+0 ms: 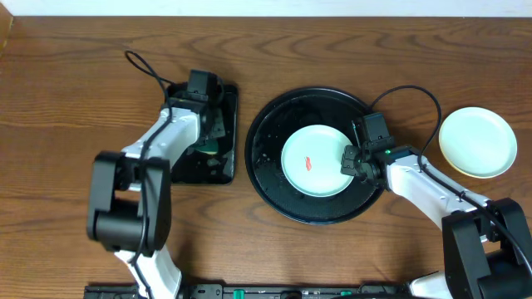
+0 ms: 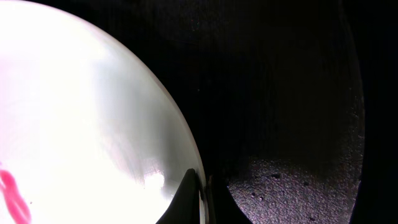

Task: Clean dirty plates on tray and stack at the side
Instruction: 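Dip the sponge in the soapy tray and bring it to the plate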

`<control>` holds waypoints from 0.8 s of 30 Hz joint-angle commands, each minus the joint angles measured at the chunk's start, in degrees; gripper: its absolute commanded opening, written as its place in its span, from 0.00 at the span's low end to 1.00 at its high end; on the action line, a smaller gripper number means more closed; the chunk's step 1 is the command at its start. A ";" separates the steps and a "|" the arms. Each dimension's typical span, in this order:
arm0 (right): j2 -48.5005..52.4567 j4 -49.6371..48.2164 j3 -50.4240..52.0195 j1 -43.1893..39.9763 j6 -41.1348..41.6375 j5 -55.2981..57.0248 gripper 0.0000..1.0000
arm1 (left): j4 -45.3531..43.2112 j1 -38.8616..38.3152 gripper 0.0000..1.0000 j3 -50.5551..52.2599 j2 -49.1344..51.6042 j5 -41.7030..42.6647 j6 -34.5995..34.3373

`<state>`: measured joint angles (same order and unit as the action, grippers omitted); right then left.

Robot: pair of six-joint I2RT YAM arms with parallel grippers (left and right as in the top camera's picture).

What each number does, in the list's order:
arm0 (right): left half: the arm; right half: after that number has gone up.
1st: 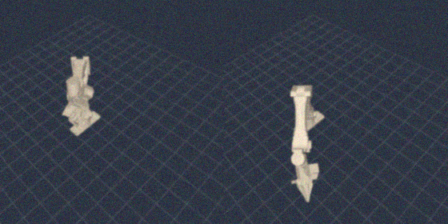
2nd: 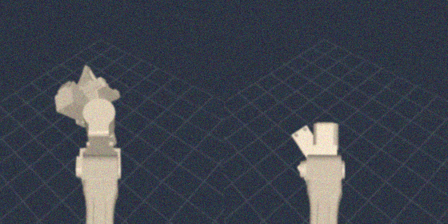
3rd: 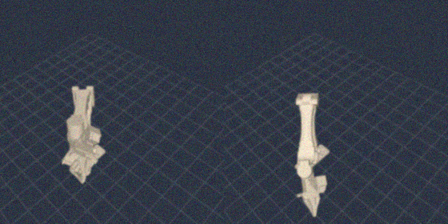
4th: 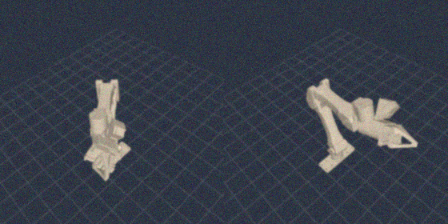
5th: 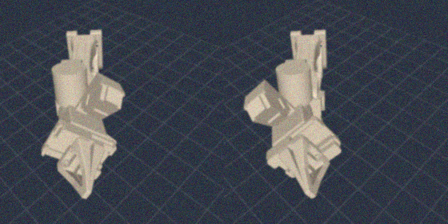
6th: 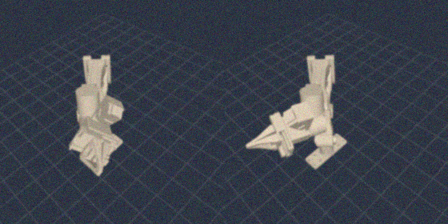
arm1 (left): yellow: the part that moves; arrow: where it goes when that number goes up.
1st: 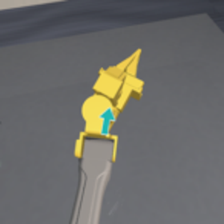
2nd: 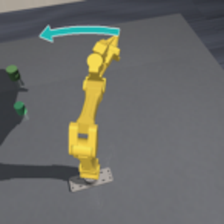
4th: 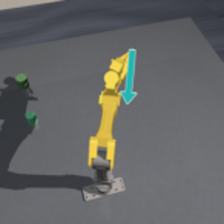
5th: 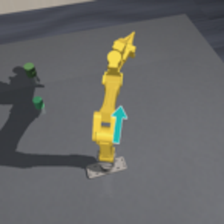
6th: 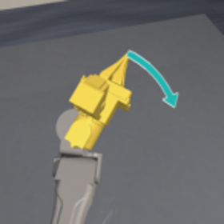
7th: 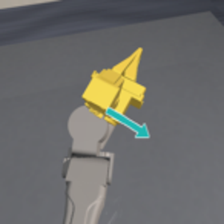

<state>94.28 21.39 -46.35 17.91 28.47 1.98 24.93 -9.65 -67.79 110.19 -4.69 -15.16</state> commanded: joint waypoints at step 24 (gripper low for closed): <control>2.10 0.22 0.00 -0.20 -0.42 0.70 0.01 | 1.75 -1.88 0.08 -3.26 -14.97 2.95 2.49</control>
<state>94.28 21.43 -46.37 17.91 28.47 1.98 26.76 -10.20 -68.31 100.55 -4.21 -13.45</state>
